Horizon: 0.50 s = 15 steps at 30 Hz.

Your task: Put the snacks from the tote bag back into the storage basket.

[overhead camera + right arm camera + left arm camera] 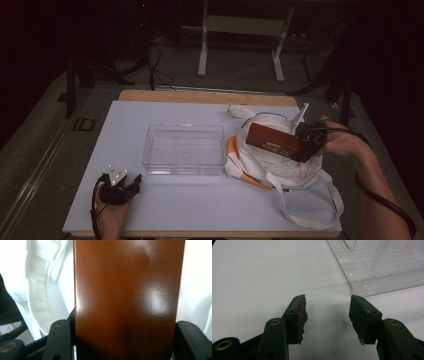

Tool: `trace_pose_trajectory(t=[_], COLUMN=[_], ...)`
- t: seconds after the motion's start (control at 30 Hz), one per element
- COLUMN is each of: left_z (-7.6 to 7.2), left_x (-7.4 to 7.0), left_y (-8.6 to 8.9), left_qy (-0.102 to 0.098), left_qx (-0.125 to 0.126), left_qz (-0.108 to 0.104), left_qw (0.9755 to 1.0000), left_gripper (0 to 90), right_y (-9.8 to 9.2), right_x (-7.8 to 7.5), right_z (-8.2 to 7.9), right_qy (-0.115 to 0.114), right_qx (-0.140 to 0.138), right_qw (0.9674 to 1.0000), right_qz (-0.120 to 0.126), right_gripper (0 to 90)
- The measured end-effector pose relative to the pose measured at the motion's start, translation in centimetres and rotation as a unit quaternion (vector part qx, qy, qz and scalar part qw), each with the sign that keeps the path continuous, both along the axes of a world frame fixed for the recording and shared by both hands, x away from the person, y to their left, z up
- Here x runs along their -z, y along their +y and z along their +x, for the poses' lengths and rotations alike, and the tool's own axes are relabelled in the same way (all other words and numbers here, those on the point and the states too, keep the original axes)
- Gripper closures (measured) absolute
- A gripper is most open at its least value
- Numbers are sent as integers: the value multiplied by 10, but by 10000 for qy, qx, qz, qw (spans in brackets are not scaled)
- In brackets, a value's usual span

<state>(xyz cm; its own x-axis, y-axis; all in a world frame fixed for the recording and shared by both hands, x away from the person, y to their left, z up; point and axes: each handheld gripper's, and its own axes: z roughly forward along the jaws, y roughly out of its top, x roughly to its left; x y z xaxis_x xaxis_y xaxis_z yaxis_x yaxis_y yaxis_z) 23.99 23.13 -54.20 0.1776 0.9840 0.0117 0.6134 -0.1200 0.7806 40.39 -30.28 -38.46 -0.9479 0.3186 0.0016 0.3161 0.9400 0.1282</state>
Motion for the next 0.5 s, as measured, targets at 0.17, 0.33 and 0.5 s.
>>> trace_pose_trajectory(t=[0.17, 0.33, 0.5], left_z=[0, 0, 0], left_x=[0, 0, 0], left_y=[0, 0, 0], left_qy=[-8, -15, -27], left_qx=[-9, -14, -19], left_qz=[-1, -10, -9], left_qw=[10000, 10000, 10000], left_gripper=[478, 478, 478], right_y=[1, 3, 5], right_x=[-7, -14, -19], right_z=[-1, -2, -3], right_qy=[-13, -33, -58], right_qx=[-8, -56, -86], right_qw=[10000, 10000, 9999], right_qz=[-4, -24, 2], right_gripper=[433, 433, 433])
